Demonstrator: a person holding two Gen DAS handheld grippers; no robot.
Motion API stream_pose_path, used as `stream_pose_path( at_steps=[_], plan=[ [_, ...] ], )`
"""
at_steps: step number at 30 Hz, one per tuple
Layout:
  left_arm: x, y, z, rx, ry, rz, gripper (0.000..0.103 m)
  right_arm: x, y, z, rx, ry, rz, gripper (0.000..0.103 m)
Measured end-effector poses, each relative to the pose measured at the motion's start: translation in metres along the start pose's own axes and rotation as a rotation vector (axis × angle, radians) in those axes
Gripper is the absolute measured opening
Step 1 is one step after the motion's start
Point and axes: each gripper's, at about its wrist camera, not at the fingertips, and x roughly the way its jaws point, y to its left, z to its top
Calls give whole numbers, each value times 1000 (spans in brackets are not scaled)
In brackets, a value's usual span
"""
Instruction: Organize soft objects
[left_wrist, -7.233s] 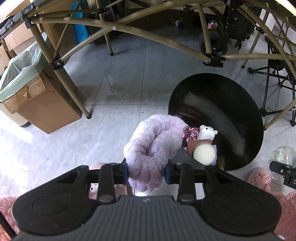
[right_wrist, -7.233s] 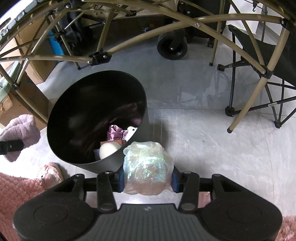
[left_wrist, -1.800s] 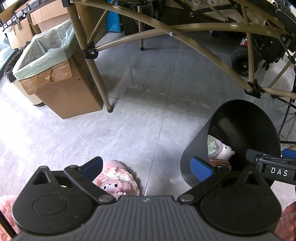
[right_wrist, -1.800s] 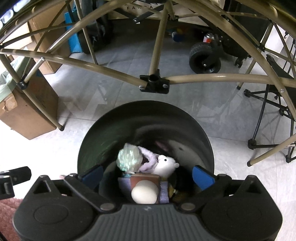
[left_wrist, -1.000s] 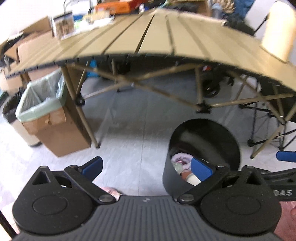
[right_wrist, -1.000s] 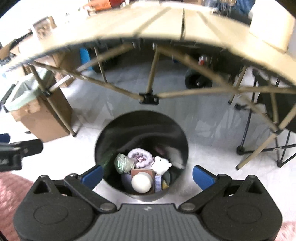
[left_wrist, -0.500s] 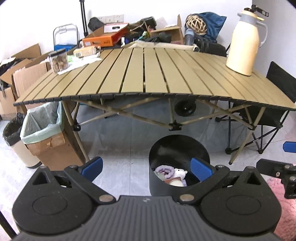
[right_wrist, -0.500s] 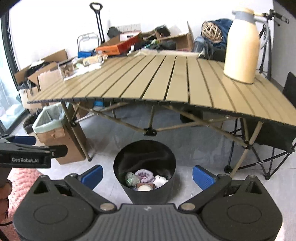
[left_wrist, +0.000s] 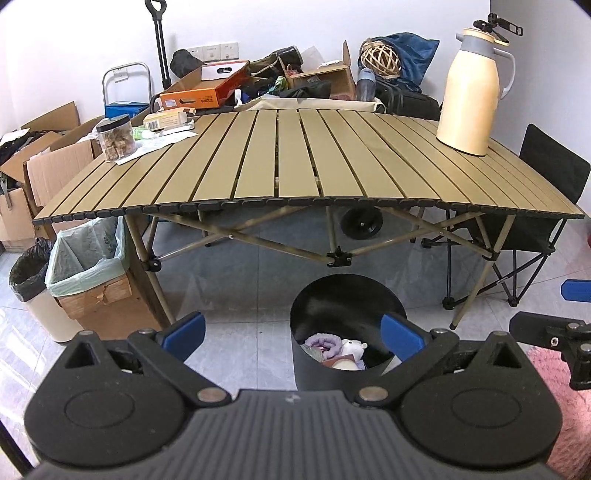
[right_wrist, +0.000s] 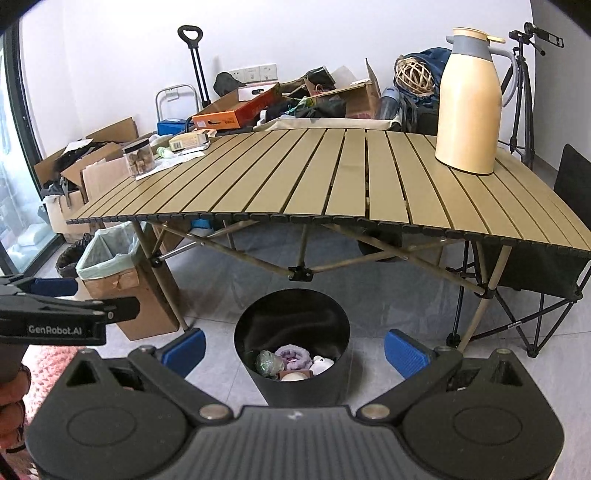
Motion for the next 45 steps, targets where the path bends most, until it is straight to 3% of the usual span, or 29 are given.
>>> stream_pose_path(
  at_steps=[45],
  plan=[
    [-13, 1, -2, 0, -15, 1, 103, -12, 8, -3, -11, -22, -5, 103]
  ],
)
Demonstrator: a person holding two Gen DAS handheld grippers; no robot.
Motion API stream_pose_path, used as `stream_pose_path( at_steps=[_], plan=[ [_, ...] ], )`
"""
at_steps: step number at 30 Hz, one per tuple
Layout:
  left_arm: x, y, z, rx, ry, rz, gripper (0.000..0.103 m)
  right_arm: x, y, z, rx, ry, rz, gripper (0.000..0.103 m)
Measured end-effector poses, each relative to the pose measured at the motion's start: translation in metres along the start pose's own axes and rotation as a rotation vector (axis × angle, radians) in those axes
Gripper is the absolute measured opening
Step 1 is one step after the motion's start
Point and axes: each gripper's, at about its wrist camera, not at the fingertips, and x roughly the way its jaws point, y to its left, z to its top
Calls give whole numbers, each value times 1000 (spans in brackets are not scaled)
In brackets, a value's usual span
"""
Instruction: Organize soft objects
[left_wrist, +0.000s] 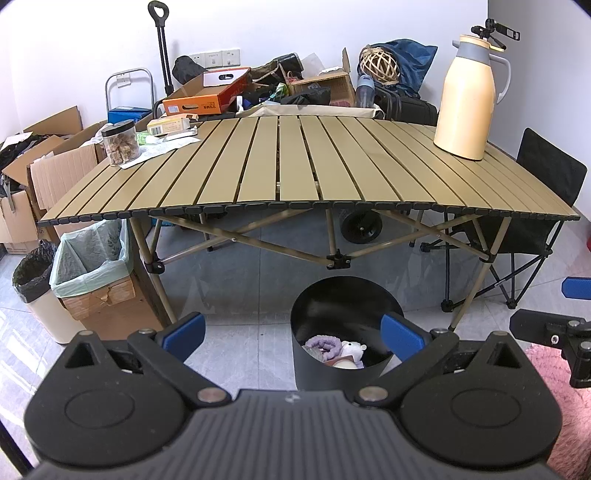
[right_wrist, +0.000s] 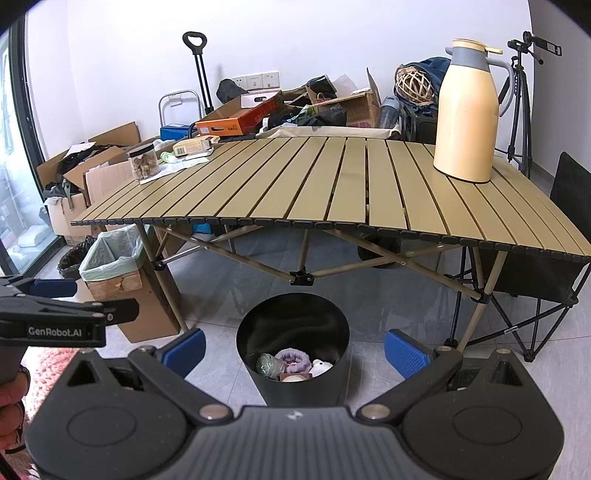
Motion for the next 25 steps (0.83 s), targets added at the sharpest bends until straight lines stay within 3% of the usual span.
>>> stream_pose_path(
  at_steps=[25],
  plan=[
    [-1, -5, 5, -2, -1, -3, 103, 1, 1, -1, 0, 1, 0, 103]
  ],
)
